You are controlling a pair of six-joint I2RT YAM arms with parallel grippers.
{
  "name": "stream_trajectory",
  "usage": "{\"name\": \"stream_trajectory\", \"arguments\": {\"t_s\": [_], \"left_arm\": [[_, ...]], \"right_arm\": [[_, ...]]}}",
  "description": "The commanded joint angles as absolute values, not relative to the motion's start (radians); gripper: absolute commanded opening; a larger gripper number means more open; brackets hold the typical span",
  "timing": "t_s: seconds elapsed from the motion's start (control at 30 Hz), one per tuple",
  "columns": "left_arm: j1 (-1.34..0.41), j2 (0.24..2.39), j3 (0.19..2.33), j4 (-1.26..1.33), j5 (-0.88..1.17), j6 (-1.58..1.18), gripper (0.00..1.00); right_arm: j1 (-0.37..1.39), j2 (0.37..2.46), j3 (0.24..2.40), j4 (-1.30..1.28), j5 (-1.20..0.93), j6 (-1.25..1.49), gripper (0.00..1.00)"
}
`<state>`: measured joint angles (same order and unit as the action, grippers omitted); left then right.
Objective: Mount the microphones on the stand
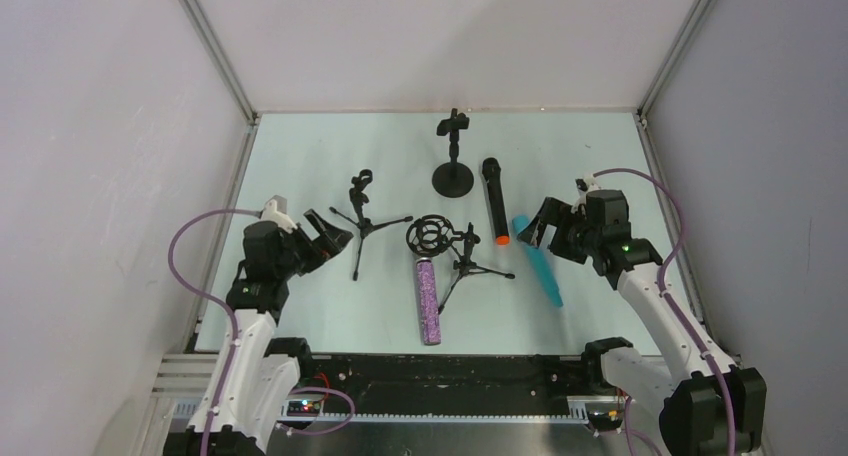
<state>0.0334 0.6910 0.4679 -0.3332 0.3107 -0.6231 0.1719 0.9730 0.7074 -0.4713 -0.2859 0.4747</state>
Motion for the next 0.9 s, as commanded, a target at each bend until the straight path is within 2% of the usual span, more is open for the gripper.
{"name": "stream_trajectory", "arguments": {"t_s": [0.0, 0.4, 0.87], "left_arm": [[0.04, 0.637, 0.472, -0.317, 0.397, -0.688, 1.0], [-0.004, 0.538, 0.372, -0.318, 0.487, -0.764, 0.99], [-0.469, 0.772, 0.478, -0.322, 0.252, -0.843, 0.98]], "right_arm": [[0.167, 0.968, 0.737, -0.436, -0.295, 0.475, 0.99], [0.17, 0.951, 0.719, -0.422, -0.317, 0.482, 0.99], [0.171, 0.933, 0.686, -0.419, -0.324, 0.492, 1.0]]}}
